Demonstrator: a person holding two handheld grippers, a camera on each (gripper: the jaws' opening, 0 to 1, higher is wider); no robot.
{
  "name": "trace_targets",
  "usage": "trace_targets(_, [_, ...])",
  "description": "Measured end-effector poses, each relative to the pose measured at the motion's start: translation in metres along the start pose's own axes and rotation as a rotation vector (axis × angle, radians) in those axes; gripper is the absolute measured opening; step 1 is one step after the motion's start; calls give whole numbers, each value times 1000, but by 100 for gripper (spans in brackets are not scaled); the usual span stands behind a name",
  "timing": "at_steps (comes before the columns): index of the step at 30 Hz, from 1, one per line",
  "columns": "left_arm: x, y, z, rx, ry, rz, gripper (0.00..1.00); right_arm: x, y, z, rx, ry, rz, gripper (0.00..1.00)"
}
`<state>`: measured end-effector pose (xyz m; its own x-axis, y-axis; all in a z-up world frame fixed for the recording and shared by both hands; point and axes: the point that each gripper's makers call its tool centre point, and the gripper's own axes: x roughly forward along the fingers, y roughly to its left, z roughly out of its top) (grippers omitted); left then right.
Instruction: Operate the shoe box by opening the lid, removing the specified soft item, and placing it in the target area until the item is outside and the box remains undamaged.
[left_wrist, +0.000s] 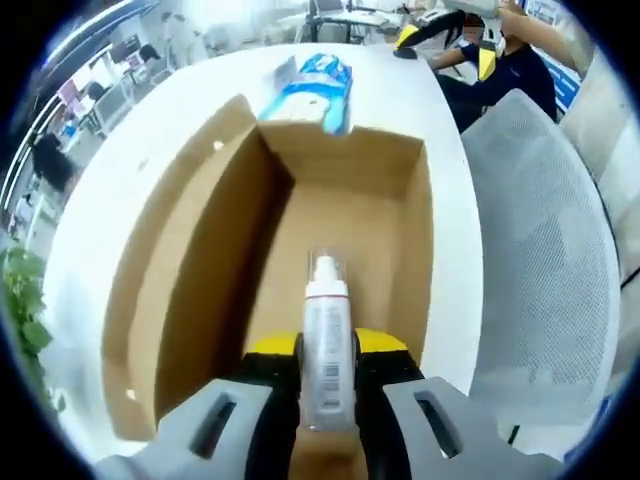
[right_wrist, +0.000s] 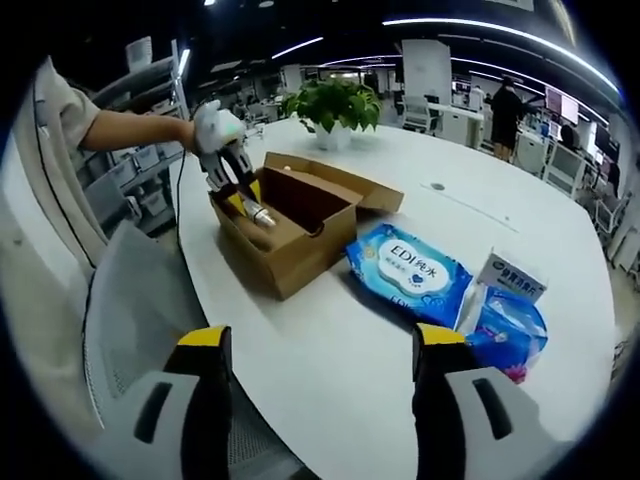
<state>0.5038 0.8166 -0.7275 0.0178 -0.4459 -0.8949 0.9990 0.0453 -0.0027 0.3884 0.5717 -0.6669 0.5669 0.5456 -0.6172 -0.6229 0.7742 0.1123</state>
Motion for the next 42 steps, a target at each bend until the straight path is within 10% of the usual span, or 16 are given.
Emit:
trace_targets(12, [-12,-28,52,52,-132,-45,16,11,14,15,-43,-41,45,61])
trace_targets(42, [-33,-84,126,108,-384,-254,16,24,53,55,-104,-162,171,35])
